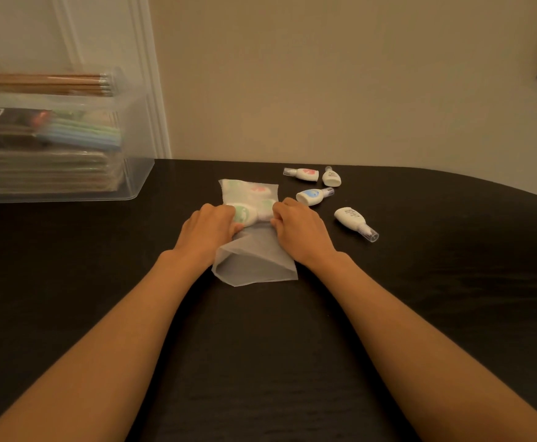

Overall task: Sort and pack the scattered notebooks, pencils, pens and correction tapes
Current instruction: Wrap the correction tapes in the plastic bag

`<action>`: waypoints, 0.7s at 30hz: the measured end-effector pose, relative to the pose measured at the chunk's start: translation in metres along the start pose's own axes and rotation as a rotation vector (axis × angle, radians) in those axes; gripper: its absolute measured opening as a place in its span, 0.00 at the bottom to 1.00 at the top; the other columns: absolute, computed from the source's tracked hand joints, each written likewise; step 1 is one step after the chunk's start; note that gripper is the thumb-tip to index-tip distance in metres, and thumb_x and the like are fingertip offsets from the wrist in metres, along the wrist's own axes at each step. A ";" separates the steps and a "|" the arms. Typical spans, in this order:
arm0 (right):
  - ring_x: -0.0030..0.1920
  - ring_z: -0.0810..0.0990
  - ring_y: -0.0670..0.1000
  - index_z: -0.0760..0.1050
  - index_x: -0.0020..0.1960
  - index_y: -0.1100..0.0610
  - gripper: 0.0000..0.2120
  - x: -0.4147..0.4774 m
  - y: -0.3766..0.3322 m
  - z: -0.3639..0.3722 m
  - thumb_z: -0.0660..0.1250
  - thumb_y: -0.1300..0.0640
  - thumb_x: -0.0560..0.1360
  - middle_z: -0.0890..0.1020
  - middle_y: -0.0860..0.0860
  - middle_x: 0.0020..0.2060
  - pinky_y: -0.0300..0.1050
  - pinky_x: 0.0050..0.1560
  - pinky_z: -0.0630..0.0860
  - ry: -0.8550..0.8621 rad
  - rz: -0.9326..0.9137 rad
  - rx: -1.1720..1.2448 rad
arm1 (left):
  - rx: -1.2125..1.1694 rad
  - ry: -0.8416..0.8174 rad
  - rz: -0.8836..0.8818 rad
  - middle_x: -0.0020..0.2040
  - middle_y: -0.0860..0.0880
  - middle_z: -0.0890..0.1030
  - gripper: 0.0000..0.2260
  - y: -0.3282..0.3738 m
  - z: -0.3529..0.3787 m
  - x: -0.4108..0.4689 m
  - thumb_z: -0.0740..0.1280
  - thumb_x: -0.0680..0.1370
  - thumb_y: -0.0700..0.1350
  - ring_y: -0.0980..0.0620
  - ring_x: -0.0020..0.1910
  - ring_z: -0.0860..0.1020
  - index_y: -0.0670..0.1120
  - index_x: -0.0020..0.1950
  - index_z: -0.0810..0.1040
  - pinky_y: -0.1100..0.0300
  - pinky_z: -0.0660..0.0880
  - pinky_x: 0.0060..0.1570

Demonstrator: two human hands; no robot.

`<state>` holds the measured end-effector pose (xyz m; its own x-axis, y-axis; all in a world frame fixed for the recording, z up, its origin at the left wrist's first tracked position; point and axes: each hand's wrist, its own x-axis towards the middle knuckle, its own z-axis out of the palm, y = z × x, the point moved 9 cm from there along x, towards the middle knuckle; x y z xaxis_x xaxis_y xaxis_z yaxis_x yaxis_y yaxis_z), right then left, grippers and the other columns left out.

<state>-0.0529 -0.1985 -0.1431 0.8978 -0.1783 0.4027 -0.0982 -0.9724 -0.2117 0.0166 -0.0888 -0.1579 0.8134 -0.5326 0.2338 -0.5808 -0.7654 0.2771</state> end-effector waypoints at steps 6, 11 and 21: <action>0.55 0.72 0.55 0.69 0.58 0.60 0.10 -0.004 0.006 -0.009 0.56 0.62 0.78 0.74 0.55 0.55 0.44 0.43 0.66 0.093 0.067 0.021 | 0.034 0.227 0.039 0.54 0.44 0.71 0.10 0.009 -0.025 -0.010 0.64 0.76 0.50 0.47 0.50 0.70 0.46 0.52 0.69 0.54 0.70 0.45; 0.62 0.69 0.54 0.72 0.62 0.59 0.14 -0.005 0.000 0.003 0.55 0.60 0.79 0.73 0.54 0.63 0.48 0.53 0.69 -0.035 -0.001 0.020 | 0.062 -0.030 0.124 0.73 0.46 0.61 0.22 0.022 0.002 -0.009 0.55 0.81 0.49 0.46 0.70 0.61 0.47 0.74 0.57 0.50 0.61 0.65; 0.69 0.64 0.56 0.61 0.72 0.58 0.24 -0.043 0.092 -0.040 0.61 0.59 0.77 0.68 0.57 0.68 0.50 0.69 0.60 0.251 0.610 0.078 | -0.054 -0.187 -0.029 0.77 0.48 0.47 0.22 0.020 0.022 -0.011 0.48 0.83 0.48 0.40 0.70 0.62 0.46 0.76 0.48 0.49 0.62 0.64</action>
<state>-0.1173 -0.2859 -0.1444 0.5631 -0.7320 0.3834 -0.5172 -0.6741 -0.5274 -0.0036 -0.1063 -0.1757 0.8187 -0.5722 0.0486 -0.5534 -0.7637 0.3324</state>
